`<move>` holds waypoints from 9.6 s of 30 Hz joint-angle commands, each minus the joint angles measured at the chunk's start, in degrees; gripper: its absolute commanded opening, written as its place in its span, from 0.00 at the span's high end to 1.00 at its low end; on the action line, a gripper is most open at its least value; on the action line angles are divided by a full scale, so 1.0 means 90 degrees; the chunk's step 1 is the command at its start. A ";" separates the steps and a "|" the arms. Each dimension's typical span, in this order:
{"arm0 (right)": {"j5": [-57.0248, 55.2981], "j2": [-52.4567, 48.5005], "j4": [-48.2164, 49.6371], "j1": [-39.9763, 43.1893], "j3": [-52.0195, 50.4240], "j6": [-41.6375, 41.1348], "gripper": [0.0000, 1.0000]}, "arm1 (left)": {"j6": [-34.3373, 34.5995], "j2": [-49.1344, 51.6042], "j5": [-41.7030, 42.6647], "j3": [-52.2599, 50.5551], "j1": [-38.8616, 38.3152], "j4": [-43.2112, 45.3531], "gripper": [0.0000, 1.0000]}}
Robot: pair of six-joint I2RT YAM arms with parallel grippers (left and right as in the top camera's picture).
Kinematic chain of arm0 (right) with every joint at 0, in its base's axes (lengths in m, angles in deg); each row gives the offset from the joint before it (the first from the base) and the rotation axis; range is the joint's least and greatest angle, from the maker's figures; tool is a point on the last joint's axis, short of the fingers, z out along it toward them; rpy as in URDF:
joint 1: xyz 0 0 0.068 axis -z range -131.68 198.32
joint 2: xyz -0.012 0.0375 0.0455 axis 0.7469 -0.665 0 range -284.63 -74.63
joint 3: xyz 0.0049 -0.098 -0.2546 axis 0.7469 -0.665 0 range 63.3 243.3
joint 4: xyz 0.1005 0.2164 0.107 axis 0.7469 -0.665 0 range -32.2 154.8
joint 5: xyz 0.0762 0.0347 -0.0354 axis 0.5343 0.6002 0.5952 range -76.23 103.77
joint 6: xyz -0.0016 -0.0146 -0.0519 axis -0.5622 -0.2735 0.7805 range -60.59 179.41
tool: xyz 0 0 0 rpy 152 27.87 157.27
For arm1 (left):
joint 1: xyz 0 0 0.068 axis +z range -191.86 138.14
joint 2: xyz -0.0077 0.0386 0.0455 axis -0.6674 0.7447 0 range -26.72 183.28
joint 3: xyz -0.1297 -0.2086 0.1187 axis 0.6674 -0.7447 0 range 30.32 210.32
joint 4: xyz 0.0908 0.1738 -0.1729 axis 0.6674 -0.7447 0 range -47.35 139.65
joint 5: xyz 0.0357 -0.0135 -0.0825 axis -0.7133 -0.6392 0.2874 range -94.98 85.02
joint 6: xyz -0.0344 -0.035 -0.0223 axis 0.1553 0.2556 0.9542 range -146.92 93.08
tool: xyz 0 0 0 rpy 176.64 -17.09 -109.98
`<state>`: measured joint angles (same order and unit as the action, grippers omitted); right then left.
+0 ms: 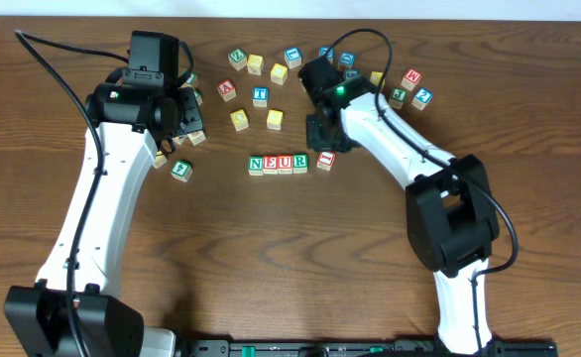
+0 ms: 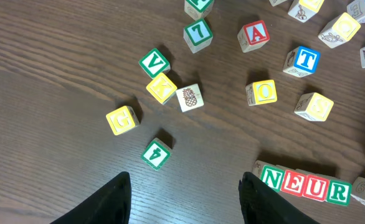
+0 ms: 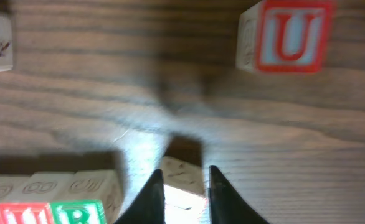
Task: Spell out NEURIPS
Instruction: 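Carry the I block to the right end of NEUR, then lower the I block beside R and open the right gripper, then raise the right gripper up and away from the word, then move the right gripper to the blue P block at upper right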
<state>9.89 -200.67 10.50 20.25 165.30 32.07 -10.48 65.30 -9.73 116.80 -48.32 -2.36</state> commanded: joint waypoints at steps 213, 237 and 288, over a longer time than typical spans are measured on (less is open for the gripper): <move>0.0695 0.2171 0.0920 0.0274 -0.1015 0.0636 0.79 | -0.0044 0.0158 0.0172 0.0019 0.0032 0.0784 0.45; 0.0833 0.2171 0.0627 0.0095 -0.1015 0.0614 0.76 | -0.0039 -0.0369 0.0338 0.0058 0.0032 0.0155 0.45; 0.0828 0.1933 0.0415 -0.0180 -0.1015 0.0444 0.72 | -0.0066 -0.0580 0.0333 0.0041 0.0032 0.0165 0.45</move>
<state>17.19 -181.20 14.43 19.11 156.03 36.95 -10.48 60.80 -6.80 116.80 -48.32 -0.74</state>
